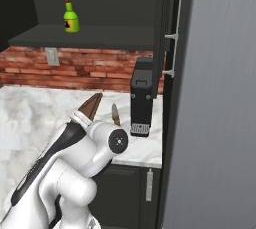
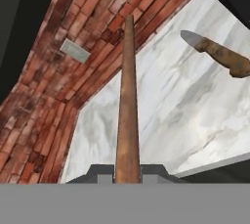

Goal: Move the cutting board and knife to the sink. Then move spray from the cabinet to the counter.

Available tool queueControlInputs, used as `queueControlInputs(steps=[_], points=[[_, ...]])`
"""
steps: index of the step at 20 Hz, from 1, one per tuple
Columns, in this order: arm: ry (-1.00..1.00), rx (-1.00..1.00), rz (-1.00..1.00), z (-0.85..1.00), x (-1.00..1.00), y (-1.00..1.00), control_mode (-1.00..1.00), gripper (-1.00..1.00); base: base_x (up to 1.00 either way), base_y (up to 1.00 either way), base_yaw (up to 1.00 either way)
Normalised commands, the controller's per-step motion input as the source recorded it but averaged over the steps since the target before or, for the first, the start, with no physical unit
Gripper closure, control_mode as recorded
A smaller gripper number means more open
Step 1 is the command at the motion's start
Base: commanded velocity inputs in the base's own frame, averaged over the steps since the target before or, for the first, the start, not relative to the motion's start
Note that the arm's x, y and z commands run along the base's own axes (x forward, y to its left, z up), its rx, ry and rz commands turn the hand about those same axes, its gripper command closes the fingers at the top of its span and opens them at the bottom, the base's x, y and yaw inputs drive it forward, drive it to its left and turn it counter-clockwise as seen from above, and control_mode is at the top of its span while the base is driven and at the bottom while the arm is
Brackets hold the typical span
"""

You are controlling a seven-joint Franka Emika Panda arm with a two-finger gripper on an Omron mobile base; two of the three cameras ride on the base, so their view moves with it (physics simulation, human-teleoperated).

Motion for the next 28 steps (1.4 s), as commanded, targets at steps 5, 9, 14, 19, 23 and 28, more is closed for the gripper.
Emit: queueControlInputs(steps=[5, 9, 14, 19, 23, 28], points=[[0.00, 0.00, 0.00, 0.00, 0.00, 0.00, 1.00, 1.00, -0.41, 0.00, 0.00], [0.00, 0.00, 0.00, 0.00, 0.00, 0.00, 1.00, 1.00, -0.44, 0.00, -0.03], [0.00, 0.00, 0.00, 0.00, 0.00, 0.00, 1.00, 1.00, -0.41, 0.00, -0.03], [0.00, 0.00, 0.00, 0.00, 0.00, 0.00, 1.00, 1.00, -0.70, 0.00, -0.01], [0.00, 0.00, 0.00, 0.00, 0.00, 0.00, 1.00, 1.00, -0.84, -0.04, 0.00], [0.00, 0.00, 0.00, 0.00, 0.00, 0.00, 1.00, 1.00, -0.92, -0.08, 0.00]])
